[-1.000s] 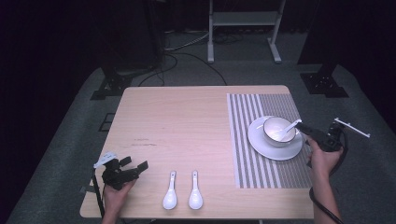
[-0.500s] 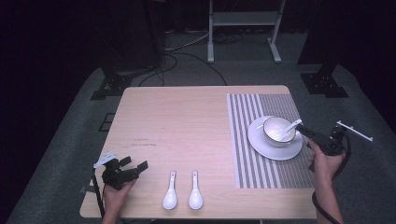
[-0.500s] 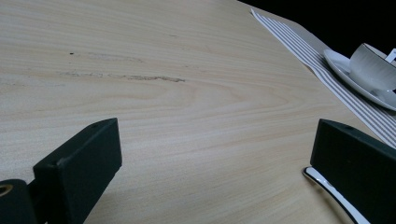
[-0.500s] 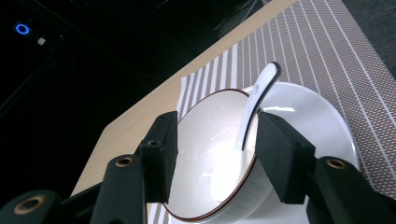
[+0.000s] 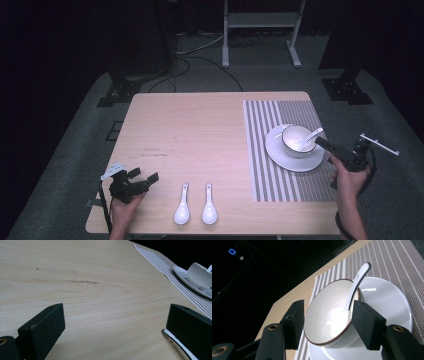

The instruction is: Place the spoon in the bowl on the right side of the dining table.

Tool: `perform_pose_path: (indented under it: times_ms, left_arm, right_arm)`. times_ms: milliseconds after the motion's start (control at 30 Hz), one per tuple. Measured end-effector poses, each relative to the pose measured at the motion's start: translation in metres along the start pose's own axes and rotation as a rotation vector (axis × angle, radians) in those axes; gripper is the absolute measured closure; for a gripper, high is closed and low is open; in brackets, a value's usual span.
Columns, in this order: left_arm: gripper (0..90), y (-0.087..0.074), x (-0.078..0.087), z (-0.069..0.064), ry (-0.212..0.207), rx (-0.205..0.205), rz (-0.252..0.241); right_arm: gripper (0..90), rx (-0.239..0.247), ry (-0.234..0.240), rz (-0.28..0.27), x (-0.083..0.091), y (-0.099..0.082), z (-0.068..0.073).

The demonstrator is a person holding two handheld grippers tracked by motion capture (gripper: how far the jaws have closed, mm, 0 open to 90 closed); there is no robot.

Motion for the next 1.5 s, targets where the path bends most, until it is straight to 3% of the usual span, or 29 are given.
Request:
perform_pose_path:
  times_ms: [1500]
  left_arm:
    - [0.6, 0.0, 0.0, -0.001, -0.001, 0.0, -0.003]
  right_arm:
    - [40.6, 0.039, 0.083, 0.085, 0.001, -0.046, 0.017]
Point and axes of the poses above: each handheld gripper's, and its own axes: x roughly backward along the jaws, y roughly out of its top, z roughly to its left, the point moved 3 cm from there along -x, roughly forward along the jaws, and after that the axes turned 5 degrees about -x, right-handed, at the moved point
